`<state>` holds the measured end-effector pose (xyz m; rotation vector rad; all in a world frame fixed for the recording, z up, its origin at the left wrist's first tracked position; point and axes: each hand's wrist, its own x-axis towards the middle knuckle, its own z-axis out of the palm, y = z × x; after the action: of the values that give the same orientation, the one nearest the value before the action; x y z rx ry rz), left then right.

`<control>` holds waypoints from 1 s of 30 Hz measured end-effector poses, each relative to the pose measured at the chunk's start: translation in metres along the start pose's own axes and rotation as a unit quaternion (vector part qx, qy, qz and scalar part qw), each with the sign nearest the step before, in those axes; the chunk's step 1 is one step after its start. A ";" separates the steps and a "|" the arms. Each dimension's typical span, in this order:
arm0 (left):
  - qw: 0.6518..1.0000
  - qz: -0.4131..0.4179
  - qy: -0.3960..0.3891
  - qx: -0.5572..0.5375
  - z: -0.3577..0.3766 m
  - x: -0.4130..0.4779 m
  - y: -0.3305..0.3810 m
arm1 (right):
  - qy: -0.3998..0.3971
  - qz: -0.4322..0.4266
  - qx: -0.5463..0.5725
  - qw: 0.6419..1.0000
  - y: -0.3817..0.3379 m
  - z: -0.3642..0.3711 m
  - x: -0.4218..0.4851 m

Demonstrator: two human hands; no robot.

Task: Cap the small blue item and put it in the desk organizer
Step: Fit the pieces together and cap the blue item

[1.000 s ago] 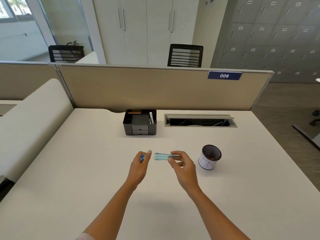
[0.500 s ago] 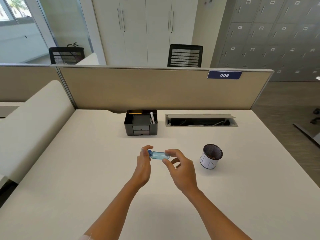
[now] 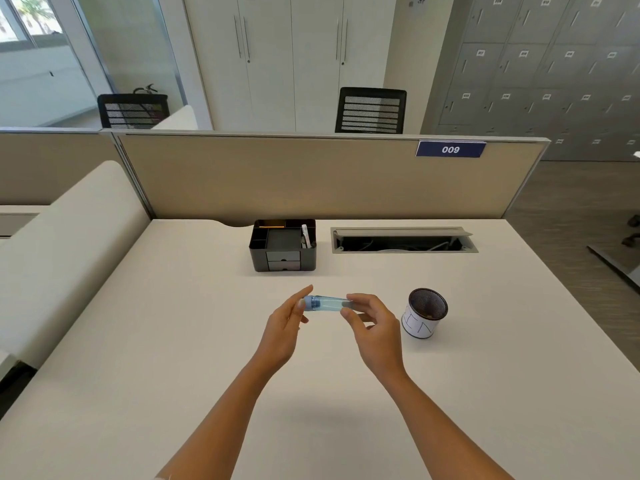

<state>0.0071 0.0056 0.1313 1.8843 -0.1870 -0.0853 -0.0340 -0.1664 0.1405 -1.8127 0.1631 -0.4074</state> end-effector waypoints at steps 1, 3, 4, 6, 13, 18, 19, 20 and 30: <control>1.000 0.001 0.000 -0.001 -0.001 0.000 0.000 | -0.002 0.003 0.003 1.000 0.000 0.000 0.001; 1.000 0.005 0.003 -0.007 -0.002 0.000 0.002 | -0.006 0.006 0.008 1.000 0.001 0.001 0.003; 1.000 0.007 0.005 -0.010 -0.003 0.001 0.003 | -0.008 0.008 0.009 1.000 0.001 0.001 0.003; 1.000 0.004 0.002 -0.018 -0.004 0.001 0.004 | -0.015 0.009 0.010 1.000 0.001 -0.001 0.005; 0.998 -0.014 -0.038 -0.051 -0.004 0.003 0.011 | -0.035 -0.003 0.023 0.999 0.001 -0.006 0.007; 0.994 -0.026 -0.037 -0.102 -0.003 0.000 0.017 | -0.042 -0.015 0.027 0.999 0.002 -0.008 0.007; 0.992 -0.031 -0.034 -0.119 -0.003 0.000 0.019 | -0.038 -0.019 0.029 0.999 0.002 -0.008 0.007; 0.989 -0.036 -0.033 -0.136 -0.002 0.000 0.020 | -0.033 -0.021 0.031 0.999 0.002 -0.008 0.007; 0.976 -0.076 -0.021 -0.204 0.010 -0.010 0.014 | -0.018 -0.033 0.008 0.999 0.006 -0.004 0.014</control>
<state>-0.0056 -0.0059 0.1408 1.4845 -0.0484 -0.2503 -0.0220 -0.1762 0.1383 -1.8115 0.0741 -0.4216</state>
